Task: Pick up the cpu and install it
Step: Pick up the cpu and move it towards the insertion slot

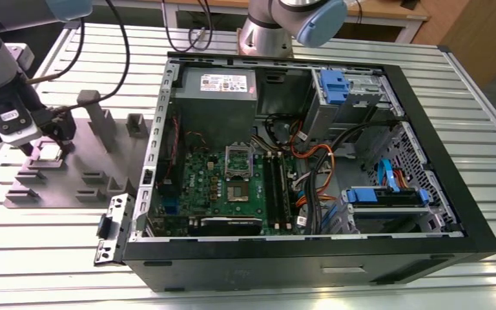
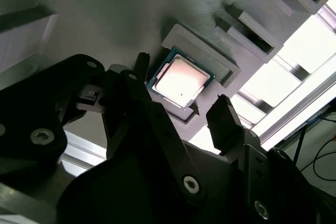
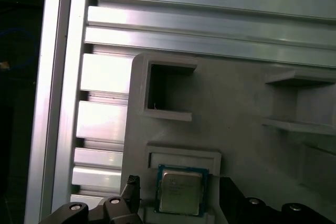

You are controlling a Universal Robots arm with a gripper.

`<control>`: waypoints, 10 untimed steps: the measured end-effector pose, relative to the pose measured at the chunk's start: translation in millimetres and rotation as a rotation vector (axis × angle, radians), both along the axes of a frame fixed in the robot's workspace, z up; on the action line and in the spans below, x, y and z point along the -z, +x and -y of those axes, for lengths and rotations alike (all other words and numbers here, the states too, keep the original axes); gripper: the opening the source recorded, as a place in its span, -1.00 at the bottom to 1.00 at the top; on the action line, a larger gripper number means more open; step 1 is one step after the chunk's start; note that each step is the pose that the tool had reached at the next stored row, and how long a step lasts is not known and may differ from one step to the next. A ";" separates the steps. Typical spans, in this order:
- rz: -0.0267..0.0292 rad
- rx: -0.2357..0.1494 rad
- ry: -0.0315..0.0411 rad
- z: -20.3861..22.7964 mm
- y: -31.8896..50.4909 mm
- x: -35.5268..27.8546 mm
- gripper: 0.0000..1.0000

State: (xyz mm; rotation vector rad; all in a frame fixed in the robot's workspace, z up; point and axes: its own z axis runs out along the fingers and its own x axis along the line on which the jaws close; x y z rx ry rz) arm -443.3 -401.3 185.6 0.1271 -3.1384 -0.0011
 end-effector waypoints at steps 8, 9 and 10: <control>-0.0001 0.000 -0.0001 0.0 0.0 0.5 0.41; 0.0000 0.000 0.0000 0.0 0.0 0.5 0.39; 0.0000 0.000 0.0000 0.0 0.0 0.5 0.39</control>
